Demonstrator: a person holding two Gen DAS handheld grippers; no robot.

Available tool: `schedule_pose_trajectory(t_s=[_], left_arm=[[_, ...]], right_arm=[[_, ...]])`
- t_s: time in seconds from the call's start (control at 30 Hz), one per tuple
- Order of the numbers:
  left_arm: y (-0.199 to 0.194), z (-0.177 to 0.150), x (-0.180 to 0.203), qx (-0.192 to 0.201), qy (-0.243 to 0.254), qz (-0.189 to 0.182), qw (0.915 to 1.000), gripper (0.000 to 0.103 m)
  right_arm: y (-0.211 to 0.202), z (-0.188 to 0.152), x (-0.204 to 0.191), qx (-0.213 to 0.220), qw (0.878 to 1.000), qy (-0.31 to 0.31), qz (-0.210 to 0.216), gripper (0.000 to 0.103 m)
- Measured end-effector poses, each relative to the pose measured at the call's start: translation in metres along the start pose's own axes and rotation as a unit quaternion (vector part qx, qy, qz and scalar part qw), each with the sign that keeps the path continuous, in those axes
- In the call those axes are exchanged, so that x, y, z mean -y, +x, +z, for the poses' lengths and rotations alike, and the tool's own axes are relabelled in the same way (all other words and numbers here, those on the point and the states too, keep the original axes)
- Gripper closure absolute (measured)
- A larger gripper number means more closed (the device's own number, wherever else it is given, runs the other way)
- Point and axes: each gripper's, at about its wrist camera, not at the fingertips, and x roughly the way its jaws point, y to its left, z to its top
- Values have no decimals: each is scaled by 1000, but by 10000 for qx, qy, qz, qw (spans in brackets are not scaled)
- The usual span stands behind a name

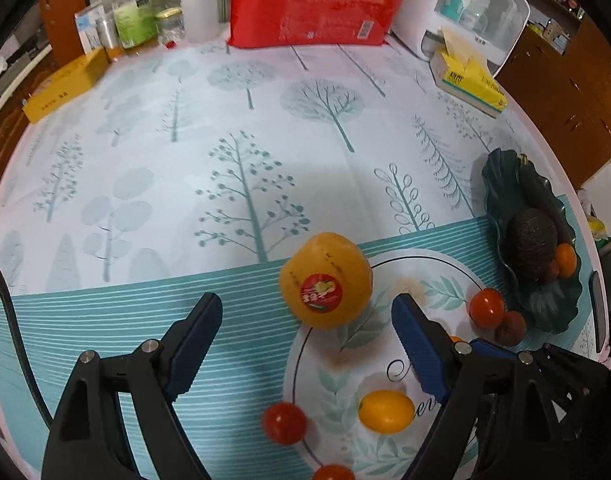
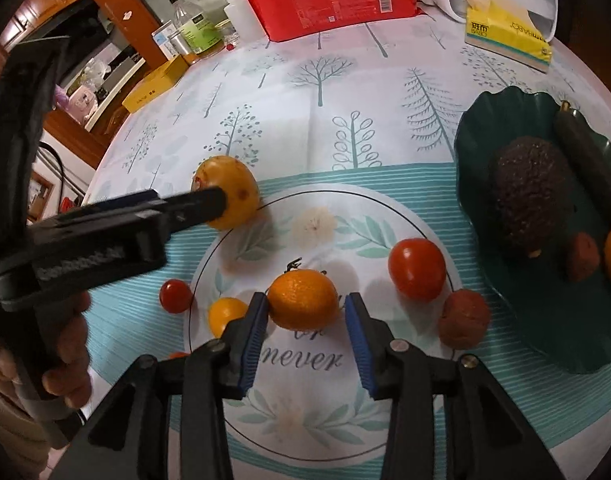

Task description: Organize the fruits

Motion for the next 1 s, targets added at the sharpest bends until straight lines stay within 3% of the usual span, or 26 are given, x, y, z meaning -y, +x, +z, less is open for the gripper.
schedule_pose_trajectory(t_s=[0.17, 0.33, 0.67, 1.0], left_arm=[[11, 0, 0, 67, -111, -91, 9999, 25], [18, -1, 2, 110, -72, -210, 9997, 51], [10, -3, 5, 246, -60, -147, 9996, 55], [-40, -11, 16, 492, 72, -60, 9987, 55]], right_arm=[[6, 1, -4, 14, 10000, 15, 23, 60], [12, 0, -6, -14, 9999, 34, 115, 60], [11, 0, -6, -18, 9998, -39, 199, 63], [-14, -6, -7, 159, 9993, -125, 305, 63]])
